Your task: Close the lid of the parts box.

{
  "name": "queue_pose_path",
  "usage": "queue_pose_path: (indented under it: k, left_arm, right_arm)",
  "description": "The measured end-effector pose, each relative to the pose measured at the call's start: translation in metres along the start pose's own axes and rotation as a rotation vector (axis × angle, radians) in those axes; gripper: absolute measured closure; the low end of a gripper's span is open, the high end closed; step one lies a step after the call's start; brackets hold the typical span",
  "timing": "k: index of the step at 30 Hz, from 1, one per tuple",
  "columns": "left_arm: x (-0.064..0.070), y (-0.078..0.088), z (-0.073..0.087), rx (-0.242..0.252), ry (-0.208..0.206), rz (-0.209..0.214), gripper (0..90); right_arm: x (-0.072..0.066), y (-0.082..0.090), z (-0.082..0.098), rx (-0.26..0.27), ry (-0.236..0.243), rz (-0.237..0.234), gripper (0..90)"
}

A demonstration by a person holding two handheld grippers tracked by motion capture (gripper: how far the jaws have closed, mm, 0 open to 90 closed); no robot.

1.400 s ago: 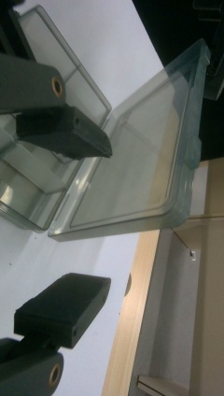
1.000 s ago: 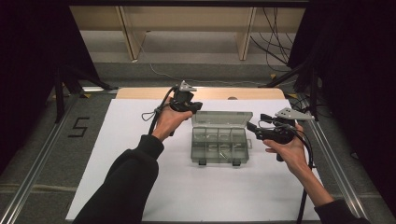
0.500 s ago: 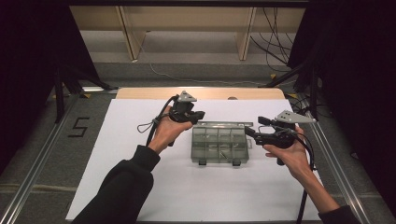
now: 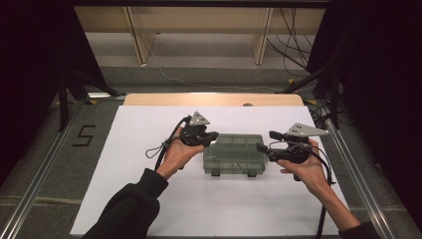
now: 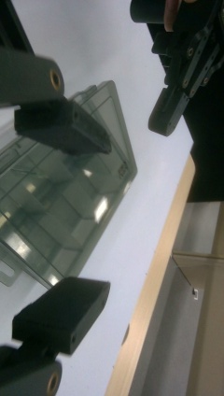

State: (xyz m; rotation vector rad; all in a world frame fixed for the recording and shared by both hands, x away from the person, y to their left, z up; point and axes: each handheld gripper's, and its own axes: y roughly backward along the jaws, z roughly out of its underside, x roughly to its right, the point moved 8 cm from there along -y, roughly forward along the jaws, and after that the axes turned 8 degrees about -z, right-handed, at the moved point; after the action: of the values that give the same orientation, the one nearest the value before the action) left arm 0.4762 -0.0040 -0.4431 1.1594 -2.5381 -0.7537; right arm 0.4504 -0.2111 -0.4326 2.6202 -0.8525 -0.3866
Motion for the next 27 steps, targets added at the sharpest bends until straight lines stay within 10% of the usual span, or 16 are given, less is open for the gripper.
queue_pose_path:
  k: [17,27]
  left_arm:
    - [0.008,0.011,0.036,-0.014,-0.031,0.019,89.4]
    - [0.012,0.01,0.051,-0.041,-0.033,0.019,89.4]
  right_arm:
    - [-0.006,-0.009,0.032,-0.157,0.155,-0.073,85.9]
    - [-0.003,-0.01,0.045,-0.225,0.182,-0.084,90.0]
